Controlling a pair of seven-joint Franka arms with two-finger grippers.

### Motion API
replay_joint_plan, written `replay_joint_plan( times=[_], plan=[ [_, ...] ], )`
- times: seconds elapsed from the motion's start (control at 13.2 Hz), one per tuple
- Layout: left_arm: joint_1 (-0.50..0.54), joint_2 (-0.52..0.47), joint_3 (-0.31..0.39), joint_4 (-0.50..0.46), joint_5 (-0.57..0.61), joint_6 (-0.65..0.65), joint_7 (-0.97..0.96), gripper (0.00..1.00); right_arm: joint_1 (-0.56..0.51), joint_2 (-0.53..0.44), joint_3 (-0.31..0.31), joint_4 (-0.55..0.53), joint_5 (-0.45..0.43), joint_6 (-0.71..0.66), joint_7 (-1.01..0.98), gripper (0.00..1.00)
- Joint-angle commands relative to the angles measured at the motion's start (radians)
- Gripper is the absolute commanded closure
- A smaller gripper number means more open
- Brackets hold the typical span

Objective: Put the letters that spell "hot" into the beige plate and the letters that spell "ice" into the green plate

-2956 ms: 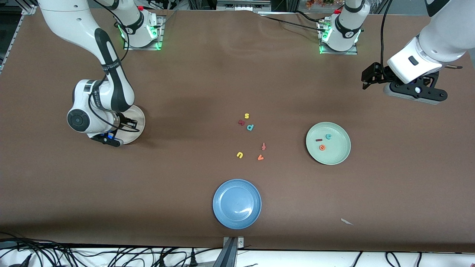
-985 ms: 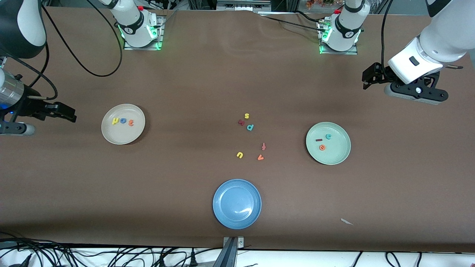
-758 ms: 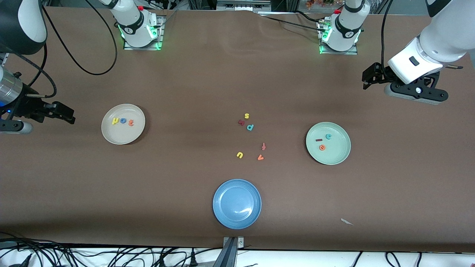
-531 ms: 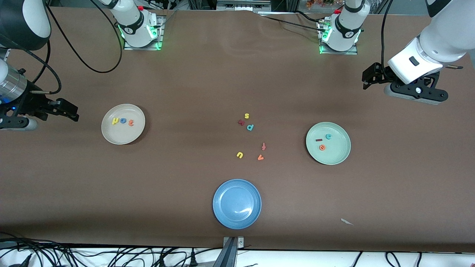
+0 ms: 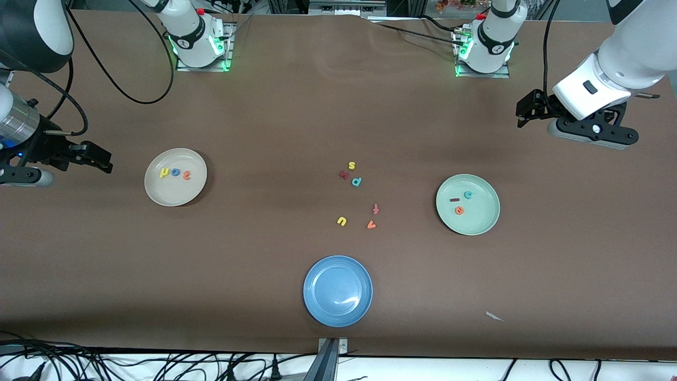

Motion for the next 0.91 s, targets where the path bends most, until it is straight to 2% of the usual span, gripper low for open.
replay_joint_plan(
  times=[0.0, 0.3, 0.61, 0.83],
  plan=[
    [-0.005, -0.006, 0.005, -0.002, 0.013, -0.010, 0.005, 0.00, 0.001, -0.027, 0.028, -0.027, -0.018, -0.004, 0.089, 0.00],
    [-0.005, -0.006, 0.005, -0.002, 0.013, -0.010, 0.005, 0.00, 0.008, -0.035, 0.074, -0.029, -0.021, -0.059, 0.104, 0.00],
    [-0.005, -0.006, 0.005, -0.002, 0.013, -0.010, 0.005, 0.00, 0.008, -0.050, 0.082, -0.021, -0.015, -0.085, 0.124, 0.00],
    [-0.005, -0.006, 0.005, -0.002, 0.013, -0.010, 0.005, 0.00, 0.008, -0.050, 0.112, -0.018, -0.025, -0.103, 0.124, 0.00]
  ],
)
